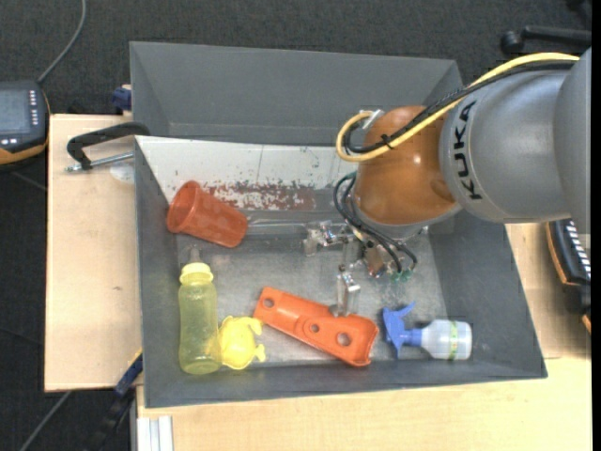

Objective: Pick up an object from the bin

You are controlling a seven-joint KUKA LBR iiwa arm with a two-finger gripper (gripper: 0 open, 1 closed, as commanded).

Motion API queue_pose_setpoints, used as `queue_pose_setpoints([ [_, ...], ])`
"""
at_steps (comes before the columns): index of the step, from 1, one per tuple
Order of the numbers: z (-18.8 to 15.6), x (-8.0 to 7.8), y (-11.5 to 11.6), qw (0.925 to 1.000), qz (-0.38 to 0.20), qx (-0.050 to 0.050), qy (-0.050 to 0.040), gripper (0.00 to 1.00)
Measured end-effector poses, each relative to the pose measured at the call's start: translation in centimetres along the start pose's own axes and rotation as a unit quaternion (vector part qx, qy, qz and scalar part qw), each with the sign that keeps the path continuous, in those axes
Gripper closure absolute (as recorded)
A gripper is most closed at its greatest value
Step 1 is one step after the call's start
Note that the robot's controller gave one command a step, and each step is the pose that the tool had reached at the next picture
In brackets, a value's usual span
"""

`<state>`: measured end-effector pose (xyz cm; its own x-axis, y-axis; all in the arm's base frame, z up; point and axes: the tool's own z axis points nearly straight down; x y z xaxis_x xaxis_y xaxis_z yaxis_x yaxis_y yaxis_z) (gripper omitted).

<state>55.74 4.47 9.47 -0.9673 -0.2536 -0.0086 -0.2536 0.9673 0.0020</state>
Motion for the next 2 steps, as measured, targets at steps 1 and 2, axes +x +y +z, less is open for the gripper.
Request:
queue_pose_setpoints([
  [1,1.0,2.2,0.1,0.9997,-0.025,0.0,-0.001,0.0],
  [2,2.4,2.5,5.5,0.9983,-0.059,-0.001,-0.0003,1.0],
])
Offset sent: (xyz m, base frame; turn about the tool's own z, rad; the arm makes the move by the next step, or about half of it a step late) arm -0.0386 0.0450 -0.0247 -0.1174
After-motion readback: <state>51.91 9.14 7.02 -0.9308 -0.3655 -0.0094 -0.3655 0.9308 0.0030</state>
